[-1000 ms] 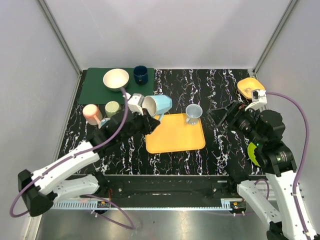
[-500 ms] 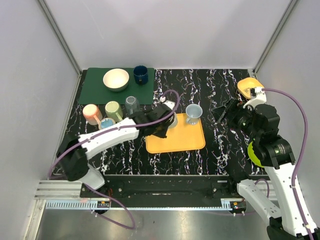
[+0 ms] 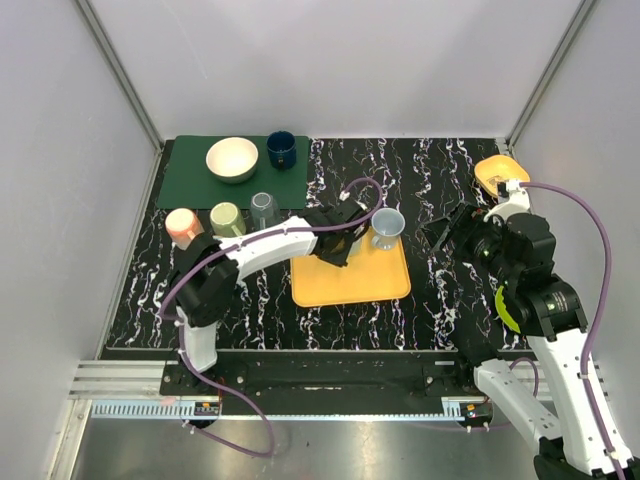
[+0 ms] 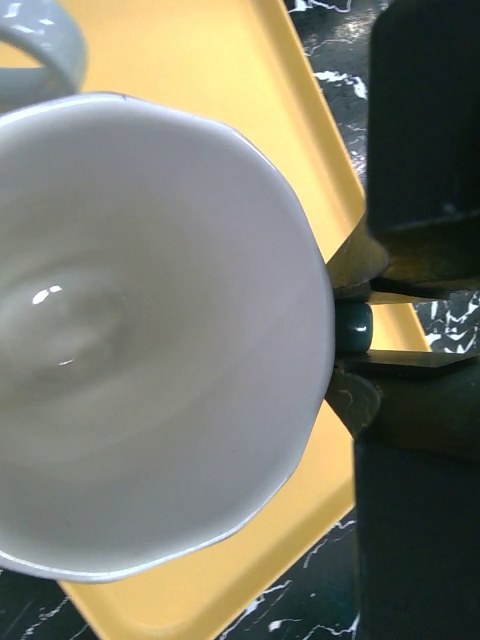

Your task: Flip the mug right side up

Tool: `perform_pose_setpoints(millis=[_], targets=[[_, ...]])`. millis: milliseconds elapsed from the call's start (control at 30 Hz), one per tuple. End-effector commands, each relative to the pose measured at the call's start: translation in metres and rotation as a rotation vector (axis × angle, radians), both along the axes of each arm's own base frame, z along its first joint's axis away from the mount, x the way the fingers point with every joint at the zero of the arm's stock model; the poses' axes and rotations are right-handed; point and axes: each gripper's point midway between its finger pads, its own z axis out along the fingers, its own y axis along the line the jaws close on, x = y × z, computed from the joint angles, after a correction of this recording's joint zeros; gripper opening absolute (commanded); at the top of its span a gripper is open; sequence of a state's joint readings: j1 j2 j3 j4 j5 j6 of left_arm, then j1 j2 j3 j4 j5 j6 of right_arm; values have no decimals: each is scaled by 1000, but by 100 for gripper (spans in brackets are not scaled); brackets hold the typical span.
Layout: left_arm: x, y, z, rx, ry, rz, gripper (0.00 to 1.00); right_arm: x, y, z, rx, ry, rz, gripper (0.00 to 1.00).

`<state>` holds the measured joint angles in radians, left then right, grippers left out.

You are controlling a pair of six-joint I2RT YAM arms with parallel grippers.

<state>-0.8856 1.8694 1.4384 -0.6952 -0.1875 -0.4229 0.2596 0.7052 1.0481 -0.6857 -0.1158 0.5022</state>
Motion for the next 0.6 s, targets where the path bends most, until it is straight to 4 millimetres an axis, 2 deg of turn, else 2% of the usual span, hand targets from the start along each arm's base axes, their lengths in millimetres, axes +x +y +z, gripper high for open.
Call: perform_pose_setpoints(millis=[0, 33, 167, 433, 500, 533, 567], targets=[[33, -34, 38, -126, -96, -19, 0, 3, -2, 2, -22, -33, -6, 89], [36, -36, 31, -113, -86, -22, 0, 2, -3, 1, -22, -33, -9, 89], [43, -44, 33, -120, -83, -30, 0, 4, -2, -3, -24, -26, -9, 89], [46, -38, 15, -107, -29, -12, 1, 5, -3, -7, -39, -24, -9, 89], [45, -36, 14, -100, -19, -8, 11, 6, -2, -9, -39, -21, -6, 89], [44, -35, 13, -96, -17, -7, 28, 6, -2, -10, -40, -18, -6, 89], [43, -34, 11, -90, -10, -6, 35, 7, -2, -10, -40, -18, -6, 89]])
